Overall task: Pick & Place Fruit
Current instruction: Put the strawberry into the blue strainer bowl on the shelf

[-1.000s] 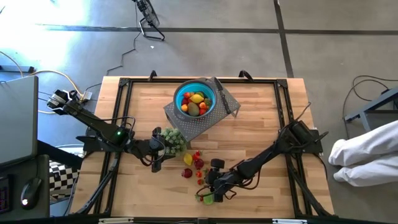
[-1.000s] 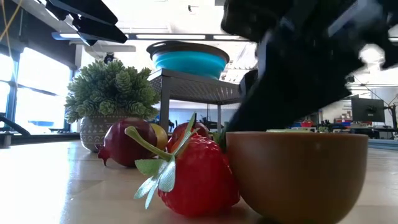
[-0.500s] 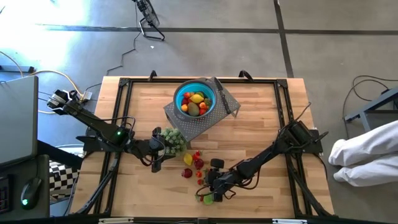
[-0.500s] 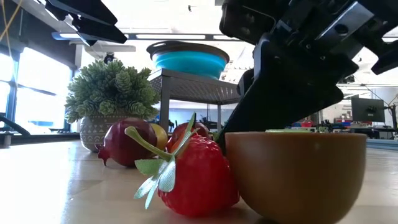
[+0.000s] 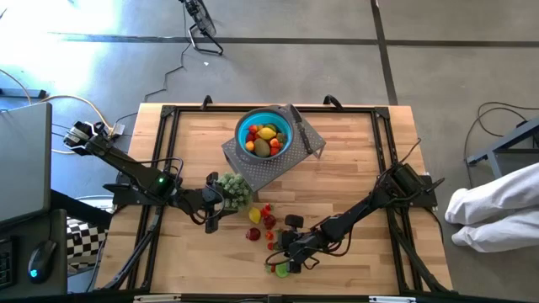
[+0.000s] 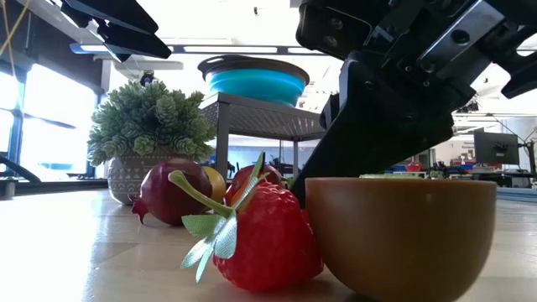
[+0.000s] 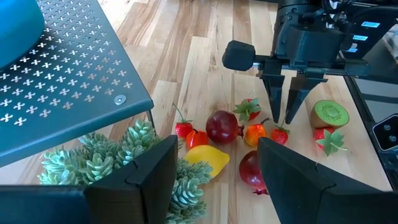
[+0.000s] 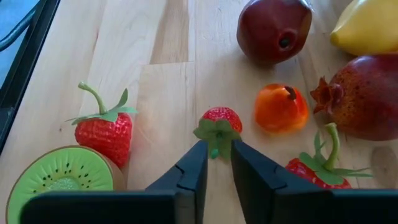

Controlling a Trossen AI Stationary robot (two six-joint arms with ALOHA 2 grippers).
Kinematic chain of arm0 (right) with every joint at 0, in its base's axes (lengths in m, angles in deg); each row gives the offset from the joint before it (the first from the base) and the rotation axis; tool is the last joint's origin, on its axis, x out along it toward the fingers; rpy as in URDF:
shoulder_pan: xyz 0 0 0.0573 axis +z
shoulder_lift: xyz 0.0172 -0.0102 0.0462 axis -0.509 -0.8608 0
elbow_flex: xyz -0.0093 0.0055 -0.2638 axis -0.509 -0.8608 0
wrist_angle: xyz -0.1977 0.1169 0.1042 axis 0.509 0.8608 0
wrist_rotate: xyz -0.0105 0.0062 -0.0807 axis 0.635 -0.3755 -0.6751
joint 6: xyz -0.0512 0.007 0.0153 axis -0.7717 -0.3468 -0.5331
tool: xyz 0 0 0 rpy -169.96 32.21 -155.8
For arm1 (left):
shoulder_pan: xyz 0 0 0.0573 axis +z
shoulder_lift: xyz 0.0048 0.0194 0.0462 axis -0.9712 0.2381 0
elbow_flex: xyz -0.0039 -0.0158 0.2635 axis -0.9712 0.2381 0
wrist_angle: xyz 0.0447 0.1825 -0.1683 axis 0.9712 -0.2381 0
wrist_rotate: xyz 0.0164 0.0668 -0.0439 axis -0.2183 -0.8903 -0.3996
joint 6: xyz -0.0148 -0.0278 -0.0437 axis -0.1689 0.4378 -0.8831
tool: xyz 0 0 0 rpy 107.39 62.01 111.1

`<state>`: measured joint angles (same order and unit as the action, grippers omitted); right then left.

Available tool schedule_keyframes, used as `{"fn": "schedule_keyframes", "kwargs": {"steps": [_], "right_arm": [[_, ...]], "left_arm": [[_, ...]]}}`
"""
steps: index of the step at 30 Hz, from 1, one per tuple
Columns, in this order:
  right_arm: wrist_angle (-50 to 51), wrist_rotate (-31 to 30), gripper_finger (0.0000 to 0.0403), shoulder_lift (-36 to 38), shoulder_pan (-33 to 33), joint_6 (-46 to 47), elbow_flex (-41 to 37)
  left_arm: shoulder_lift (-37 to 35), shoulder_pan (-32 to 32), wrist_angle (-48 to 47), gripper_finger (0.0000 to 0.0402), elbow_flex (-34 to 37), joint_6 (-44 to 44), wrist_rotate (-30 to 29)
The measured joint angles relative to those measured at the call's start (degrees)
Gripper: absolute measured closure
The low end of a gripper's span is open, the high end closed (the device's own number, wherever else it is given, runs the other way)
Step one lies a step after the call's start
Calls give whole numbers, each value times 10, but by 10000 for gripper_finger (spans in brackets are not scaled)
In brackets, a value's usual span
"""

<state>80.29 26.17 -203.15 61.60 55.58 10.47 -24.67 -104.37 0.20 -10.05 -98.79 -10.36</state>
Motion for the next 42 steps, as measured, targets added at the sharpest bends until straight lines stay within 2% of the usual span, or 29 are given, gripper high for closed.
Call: {"fn": "schedule_keyframes", "kwargs": {"steps": [8,20,28,34,42], "right_arm": [[0,2,393,0,0,-3,0],[4,11,399,22,1,-32,0],[31,-13,399,104,-3,-81,0],[84,-75,400,183,-10,-146,0],[96,-130,400,266,-53,-238,0]], "left_arm": [[0,0,0,184,0,0,0],[0,0,0,184,0,0,0],[0,0,1,184,0,0,-2],[0,0,3,184,0,2,-6],[0,0,8,184,0,2,-18]]}}
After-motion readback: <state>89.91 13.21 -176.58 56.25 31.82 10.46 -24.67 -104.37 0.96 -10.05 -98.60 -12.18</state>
